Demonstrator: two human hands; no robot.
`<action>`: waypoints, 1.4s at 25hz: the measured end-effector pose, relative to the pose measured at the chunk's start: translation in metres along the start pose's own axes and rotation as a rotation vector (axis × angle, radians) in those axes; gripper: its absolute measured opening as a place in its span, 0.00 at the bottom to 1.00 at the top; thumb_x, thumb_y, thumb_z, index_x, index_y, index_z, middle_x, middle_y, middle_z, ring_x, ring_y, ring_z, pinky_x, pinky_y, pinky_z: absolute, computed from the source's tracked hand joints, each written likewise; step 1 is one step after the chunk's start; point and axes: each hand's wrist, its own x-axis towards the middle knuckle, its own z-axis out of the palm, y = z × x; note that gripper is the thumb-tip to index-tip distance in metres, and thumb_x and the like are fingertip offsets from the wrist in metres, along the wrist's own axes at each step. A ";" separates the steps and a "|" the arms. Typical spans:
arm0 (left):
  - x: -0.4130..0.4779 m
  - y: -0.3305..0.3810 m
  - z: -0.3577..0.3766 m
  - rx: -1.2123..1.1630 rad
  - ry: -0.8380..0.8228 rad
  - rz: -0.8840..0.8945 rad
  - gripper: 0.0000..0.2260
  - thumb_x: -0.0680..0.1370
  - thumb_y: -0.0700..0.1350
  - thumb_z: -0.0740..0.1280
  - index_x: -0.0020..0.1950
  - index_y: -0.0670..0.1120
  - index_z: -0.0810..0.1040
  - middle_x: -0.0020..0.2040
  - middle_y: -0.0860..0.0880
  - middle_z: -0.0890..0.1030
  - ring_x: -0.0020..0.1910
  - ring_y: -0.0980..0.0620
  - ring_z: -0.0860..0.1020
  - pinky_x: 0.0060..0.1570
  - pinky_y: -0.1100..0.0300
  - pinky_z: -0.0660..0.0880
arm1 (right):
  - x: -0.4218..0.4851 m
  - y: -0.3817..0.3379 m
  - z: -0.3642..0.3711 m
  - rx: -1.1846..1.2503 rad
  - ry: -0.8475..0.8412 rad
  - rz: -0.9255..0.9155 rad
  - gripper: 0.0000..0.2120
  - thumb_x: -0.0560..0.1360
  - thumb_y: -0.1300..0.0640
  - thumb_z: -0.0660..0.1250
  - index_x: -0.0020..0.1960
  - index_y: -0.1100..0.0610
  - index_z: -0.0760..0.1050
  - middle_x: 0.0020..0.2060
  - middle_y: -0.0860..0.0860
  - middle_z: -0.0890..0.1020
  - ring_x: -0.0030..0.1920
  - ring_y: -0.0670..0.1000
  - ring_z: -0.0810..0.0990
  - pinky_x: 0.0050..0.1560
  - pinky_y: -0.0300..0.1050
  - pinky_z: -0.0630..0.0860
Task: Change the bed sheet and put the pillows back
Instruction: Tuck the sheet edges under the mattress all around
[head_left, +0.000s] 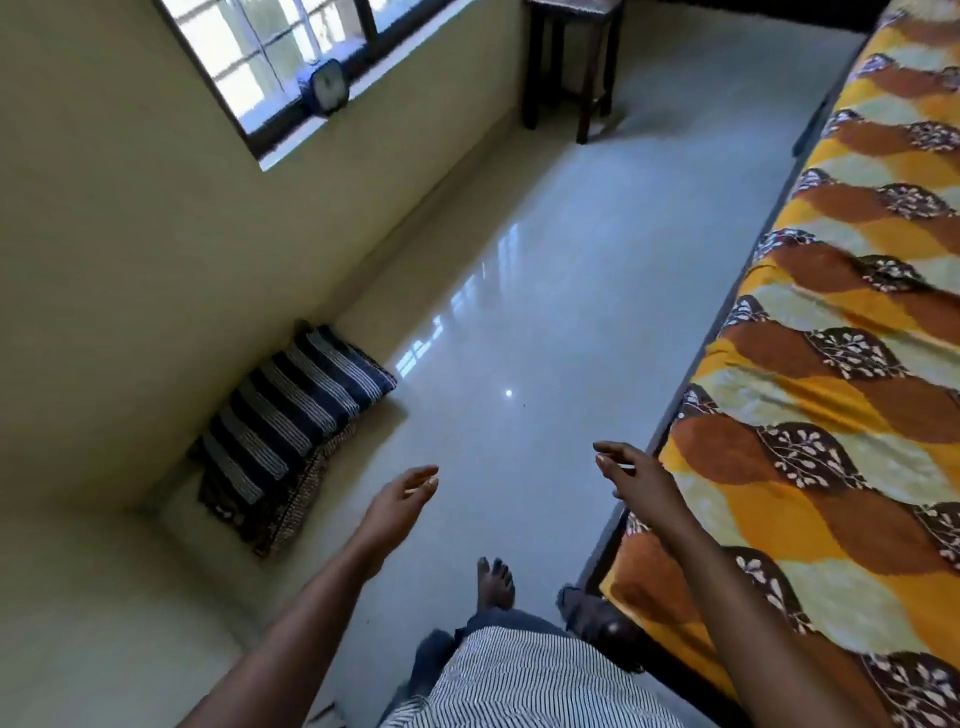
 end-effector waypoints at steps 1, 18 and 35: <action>0.019 0.017 -0.001 0.018 -0.031 0.024 0.14 0.81 0.48 0.59 0.66 0.49 0.72 0.63 0.49 0.74 0.60 0.52 0.72 0.58 0.58 0.68 | 0.008 -0.005 -0.005 0.011 0.035 0.017 0.11 0.78 0.56 0.63 0.60 0.54 0.76 0.52 0.50 0.79 0.51 0.49 0.77 0.57 0.50 0.74; 0.160 0.094 0.251 0.427 -0.747 0.002 0.15 0.81 0.49 0.56 0.61 0.43 0.75 0.55 0.41 0.79 0.52 0.43 0.77 0.49 0.54 0.73 | 0.028 0.111 -0.036 -0.255 0.322 0.313 0.20 0.70 0.68 0.69 0.61 0.58 0.76 0.59 0.52 0.77 0.59 0.51 0.76 0.57 0.39 0.72; 0.080 0.013 0.273 -0.070 -0.563 -0.520 0.11 0.81 0.47 0.57 0.50 0.42 0.75 0.40 0.48 0.71 0.41 0.48 0.73 0.37 0.59 0.70 | -0.052 0.166 -0.034 -0.743 0.097 0.088 0.08 0.76 0.60 0.64 0.54 0.53 0.75 0.50 0.49 0.76 0.51 0.50 0.74 0.47 0.44 0.72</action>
